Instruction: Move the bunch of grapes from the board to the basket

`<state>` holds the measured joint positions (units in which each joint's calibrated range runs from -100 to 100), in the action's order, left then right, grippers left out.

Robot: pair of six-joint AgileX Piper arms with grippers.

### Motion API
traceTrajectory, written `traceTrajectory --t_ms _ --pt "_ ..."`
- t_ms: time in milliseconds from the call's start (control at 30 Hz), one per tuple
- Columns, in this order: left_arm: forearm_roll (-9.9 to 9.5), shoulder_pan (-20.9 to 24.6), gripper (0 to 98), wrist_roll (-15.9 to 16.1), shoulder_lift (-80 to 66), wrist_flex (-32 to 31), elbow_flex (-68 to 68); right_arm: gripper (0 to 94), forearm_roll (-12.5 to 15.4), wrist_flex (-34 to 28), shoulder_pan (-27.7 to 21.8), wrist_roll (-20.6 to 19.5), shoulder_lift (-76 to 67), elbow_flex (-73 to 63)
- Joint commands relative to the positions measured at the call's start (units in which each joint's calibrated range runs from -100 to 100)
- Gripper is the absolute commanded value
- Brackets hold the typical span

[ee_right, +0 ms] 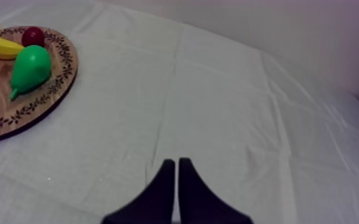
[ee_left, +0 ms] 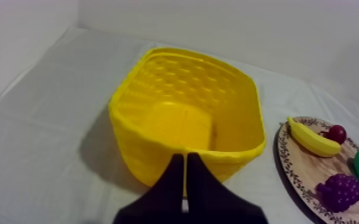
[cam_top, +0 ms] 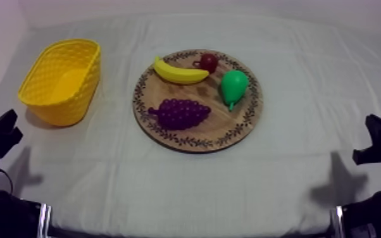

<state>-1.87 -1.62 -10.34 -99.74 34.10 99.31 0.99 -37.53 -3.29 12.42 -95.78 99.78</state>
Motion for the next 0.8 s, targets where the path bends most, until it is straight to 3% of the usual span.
traceTrajectory --t_ms 0,333,500,767 --pt "-0.01 -0.16 0.0 -0.04 0.00 0.01 0.02 0.3 0.01 -0.05 0.00 0.01 0.02 -0.01" --pt "-0.05 -1.12 0.0 5.17 -0.25 0.01 0.12 0.3 0.01 -0.05 0.00 0.01 0.02 -0.01" --pt "-0.06 -1.22 0.0 4.97 -0.26 0.01 0.13 0.3 0.01 -0.05 0.00 0.00 0.02 -0.01" --pt "-0.06 -1.24 0.0 7.56 -0.26 0.01 0.13 0.3 0.01 -0.05 0.00 0.00 0.02 -0.01"
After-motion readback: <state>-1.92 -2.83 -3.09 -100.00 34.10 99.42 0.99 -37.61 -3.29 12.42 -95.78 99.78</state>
